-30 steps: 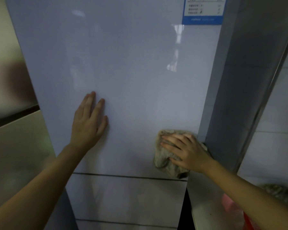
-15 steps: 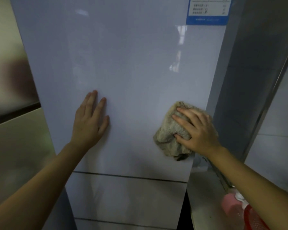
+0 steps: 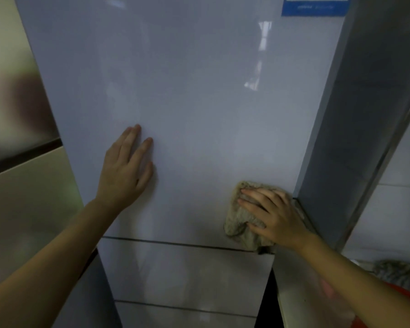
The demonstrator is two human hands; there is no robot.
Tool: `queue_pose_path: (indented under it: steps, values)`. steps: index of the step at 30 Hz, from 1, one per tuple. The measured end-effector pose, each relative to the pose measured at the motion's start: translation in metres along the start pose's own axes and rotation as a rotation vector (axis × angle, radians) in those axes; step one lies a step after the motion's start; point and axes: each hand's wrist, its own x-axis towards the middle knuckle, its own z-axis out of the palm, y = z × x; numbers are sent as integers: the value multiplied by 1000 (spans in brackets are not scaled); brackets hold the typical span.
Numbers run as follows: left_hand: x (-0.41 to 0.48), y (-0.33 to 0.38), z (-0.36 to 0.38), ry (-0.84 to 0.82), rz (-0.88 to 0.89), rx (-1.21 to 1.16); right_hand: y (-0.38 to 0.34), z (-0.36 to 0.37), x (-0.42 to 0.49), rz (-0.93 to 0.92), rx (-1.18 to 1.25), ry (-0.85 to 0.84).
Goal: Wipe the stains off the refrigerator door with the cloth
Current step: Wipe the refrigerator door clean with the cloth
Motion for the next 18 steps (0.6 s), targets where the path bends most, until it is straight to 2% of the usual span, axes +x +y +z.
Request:
queue_pose_path:
  steps: [4,9,18]
  values:
    - [-18,-19,-4,-3,-42,26,10,-15,35,110,6,78]
    - [-36,-48,-10,-25,-97,54,7,-17,89,159,11,158]
    - [-54,-95,-11,-67,-44,-6,-55,15,153,96,40,184]
